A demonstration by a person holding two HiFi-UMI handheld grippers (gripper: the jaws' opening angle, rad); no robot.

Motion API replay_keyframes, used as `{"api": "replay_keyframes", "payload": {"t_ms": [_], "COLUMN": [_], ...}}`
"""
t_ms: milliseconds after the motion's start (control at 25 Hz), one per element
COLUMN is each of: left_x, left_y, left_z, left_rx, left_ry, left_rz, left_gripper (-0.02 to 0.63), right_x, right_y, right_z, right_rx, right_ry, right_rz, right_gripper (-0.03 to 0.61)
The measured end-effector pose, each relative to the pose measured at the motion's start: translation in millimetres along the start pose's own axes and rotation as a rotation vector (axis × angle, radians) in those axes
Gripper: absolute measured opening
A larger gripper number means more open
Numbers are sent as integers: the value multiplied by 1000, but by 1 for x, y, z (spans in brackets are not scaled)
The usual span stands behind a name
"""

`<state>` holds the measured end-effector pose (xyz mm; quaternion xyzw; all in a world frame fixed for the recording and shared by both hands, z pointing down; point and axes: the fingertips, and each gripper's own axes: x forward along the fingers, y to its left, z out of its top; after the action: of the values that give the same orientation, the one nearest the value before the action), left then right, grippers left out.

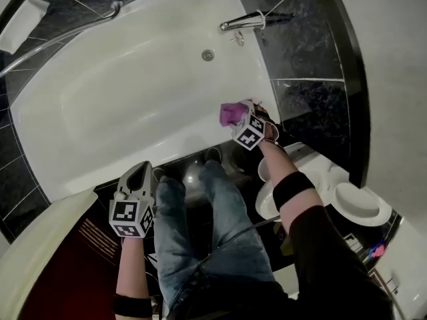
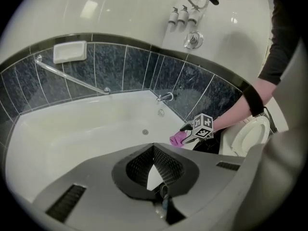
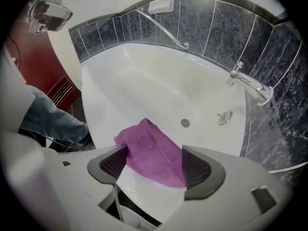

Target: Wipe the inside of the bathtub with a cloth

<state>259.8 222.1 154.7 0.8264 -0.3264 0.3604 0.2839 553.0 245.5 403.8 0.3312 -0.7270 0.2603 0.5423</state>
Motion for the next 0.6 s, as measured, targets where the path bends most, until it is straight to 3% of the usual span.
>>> {"api": "replay_keyframes", "payload": {"t_ms": [120,240,600], "left_x": [10,13,8], "left_y": [-2,-3,1], "left_z": [-3,-4,-9], "left_rx": [-8,-19,-34], "left_ry": [3,7,43], "left_rz": [-1,5,22], "left_gripper": [-3,-2,-3], "right_x": [15,27,27], "right_y": [0,5,2], "right_z": [-1,-5,2], "right_rx": [44,77,217], "right_ry": [-2,15,-14], "right_rz": [50,106,99], "right_gripper": [372,300,144]}}
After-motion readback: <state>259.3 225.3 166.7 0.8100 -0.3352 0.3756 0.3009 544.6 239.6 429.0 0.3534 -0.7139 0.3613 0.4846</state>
